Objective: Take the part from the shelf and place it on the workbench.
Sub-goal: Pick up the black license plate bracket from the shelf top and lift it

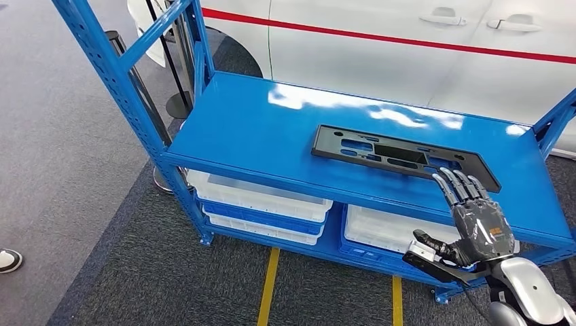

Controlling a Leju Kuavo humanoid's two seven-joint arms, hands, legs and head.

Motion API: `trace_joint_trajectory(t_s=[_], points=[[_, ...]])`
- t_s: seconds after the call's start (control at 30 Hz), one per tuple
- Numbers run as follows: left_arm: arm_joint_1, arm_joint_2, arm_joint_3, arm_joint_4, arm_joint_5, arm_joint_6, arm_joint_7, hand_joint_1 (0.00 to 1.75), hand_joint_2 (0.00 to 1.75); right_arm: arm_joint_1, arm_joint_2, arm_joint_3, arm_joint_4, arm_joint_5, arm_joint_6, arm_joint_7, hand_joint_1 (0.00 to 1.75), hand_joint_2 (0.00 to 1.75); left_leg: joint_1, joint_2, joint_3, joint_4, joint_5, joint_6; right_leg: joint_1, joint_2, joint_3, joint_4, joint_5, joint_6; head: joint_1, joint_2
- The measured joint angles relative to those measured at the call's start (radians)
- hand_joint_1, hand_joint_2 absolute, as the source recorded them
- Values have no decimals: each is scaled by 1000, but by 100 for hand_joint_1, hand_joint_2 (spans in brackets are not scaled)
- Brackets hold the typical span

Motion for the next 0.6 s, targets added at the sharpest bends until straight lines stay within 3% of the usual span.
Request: trace_joint_trajectory(t_s=[0.07,0.1,0.17,0.27,0.33,0.4,0.43,0.47,0.53,0.6], points=[[0,-2,0,0,0,0,0,0,0,-12,6,0,15,-2,2,-2,0,0,-4,-2,6,0,-5,-1,12,1,56,-125,56,-21,0,0],[-1,-2,0,0,0,-1,-1,0,0,-18,8,0,22,-5,4,-3,0,0,-5,-2,6,0,-6,-4,17,1,74,-168,66,-28,0,0],[-2,-2,0,0,1,-1,-2,0,0,-26,13,-1,39,-12,6,-6,0,0,-3,-2,3,-2,-6,-11,24,1,85,-194,63,-31,0,0],[-1,-2,-1,0,2,0,-2,0,0,-39,24,-2,64,-23,10,-10,0,0,-5,0,-3,18,-25,-28,12,0,103,-221,68,-36,0,0],[-1,-1,-3,0,2,0,-3,0,0,-48,36,-2,84,-28,14,-12,0,0,0,2,-46,112,-71,-39,8,-2,114,-232,68,-41,-1,0],[0,-2,-6,0,3,0,-4,0,0,-54,49,-2,106,-31,18,-15,0,0,8,3,-113,231,-112,-49,7,-4,118,-231,64,-42,-1,0],[0,-1,-6,0,4,0,-5,0,0,-55,56,-2,118,-33,20,-16,0,0,12,4,-133,258,-110,-53,6,-4,119,-230,62,-41,-1,0],[1,-1,-7,0,5,0,-6,0,0,-56,62,-2,128,-36,21,-17,0,0,15,4,-134,247,-88,-56,5,-4,121,-227,59,-39,-1,0],[2,0,-7,1,10,0,-8,0,0,-62,72,-3,145,-42,21,-18,0,0,20,6,-88,133,-14,-59,1,-3,125,-219,49,-31,-1,0],[1,0,-8,1,15,0,-10,0,0,-69,78,-6,157,-47,21,-21,0,0,18,6,-42,31,22,-55,2,-2,123,-208,40,-20,-1,0]])
